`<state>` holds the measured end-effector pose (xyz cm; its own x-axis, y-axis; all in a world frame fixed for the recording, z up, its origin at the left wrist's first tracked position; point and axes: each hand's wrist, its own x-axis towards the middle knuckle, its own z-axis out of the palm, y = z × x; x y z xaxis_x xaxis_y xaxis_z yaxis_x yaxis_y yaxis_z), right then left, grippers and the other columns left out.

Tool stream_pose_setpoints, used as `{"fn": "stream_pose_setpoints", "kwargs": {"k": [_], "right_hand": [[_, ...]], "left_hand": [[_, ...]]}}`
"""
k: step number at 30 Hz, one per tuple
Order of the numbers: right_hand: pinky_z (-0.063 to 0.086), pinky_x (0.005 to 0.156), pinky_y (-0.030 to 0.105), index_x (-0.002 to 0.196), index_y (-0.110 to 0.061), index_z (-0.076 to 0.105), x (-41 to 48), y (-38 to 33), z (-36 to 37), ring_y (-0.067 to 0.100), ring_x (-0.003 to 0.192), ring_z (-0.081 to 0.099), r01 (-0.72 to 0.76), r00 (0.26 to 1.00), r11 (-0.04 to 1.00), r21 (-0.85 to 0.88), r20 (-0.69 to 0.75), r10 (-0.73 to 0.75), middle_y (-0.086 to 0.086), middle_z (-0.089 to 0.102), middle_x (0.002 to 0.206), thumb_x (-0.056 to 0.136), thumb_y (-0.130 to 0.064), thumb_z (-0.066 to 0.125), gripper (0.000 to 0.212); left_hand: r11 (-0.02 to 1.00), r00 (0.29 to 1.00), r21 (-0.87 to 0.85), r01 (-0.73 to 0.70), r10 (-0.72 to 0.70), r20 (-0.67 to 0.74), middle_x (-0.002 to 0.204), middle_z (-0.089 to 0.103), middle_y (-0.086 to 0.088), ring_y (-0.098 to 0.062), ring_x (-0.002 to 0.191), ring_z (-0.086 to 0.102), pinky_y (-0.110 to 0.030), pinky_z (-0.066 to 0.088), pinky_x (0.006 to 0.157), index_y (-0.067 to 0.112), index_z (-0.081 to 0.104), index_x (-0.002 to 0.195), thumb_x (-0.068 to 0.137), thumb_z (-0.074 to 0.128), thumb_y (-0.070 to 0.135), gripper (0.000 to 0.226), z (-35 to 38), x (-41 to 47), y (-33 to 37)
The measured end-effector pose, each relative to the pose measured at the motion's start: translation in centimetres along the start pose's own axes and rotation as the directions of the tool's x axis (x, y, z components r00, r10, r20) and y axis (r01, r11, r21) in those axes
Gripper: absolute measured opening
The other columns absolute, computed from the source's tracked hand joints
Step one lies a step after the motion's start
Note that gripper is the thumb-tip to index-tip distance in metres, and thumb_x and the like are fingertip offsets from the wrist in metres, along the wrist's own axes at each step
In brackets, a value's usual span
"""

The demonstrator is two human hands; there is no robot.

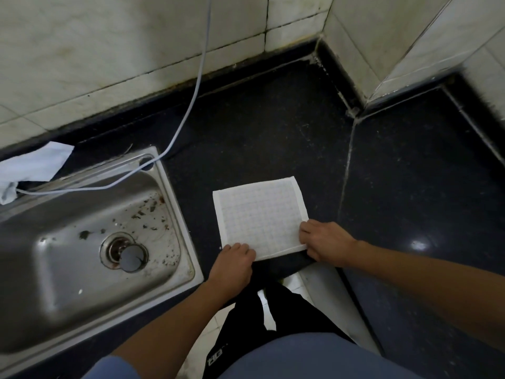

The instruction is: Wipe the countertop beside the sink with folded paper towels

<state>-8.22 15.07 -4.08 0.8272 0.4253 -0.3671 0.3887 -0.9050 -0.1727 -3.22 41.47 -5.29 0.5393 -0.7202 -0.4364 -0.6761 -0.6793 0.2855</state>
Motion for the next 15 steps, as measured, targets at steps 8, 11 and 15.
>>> {"fn": "stream_pose_setpoints", "kwargs": {"k": [8,11,15], "right_hand": [[0.042,0.068,0.027,0.093,-0.019,0.071,0.9,2.5,-3.9,0.012,0.082,0.057,-0.333,0.925,0.859,0.389,0.313,0.217,-0.007,0.060,0.087,0.086,-0.028,0.062,0.015],[0.051,0.071,0.035,0.087,-0.014,0.073,2.7,4.5,-4.9,0.014,0.075,0.060,-0.422,0.906,0.732,0.535,0.250,0.341,-0.007,0.061,0.076,0.083,-0.024,0.068,0.012],[0.049,0.070,0.031,0.092,-0.014,0.072,5.4,5.8,-5.3,0.016,0.079,0.062,-0.523,0.831,0.611,0.594,0.198,0.519,-0.005,0.063,0.077,0.080,-0.022,0.073,0.015]], "left_hand": [[0.856,0.980,-0.477,0.196,-0.190,0.062,0.101,0.071,0.000,-0.013,0.092,0.065,-0.020,0.047,0.083,0.013,0.073,0.102,0.086,0.061,0.011,0.020,-2.5,-1.7,-3.8],[0.733,0.938,-0.617,0.287,-0.347,0.023,0.091,0.067,0.002,-0.009,0.085,0.062,-0.016,0.043,0.077,0.013,0.072,0.101,0.085,0.063,0.004,0.020,-5.3,0.1,-5.5],[0.573,0.832,-0.735,0.362,-0.555,-0.022,0.077,0.065,-0.005,-0.018,0.076,0.063,-0.029,0.051,0.073,0.019,0.067,0.083,0.082,0.069,0.003,0.016,-7.1,3.5,-7.5]]}}
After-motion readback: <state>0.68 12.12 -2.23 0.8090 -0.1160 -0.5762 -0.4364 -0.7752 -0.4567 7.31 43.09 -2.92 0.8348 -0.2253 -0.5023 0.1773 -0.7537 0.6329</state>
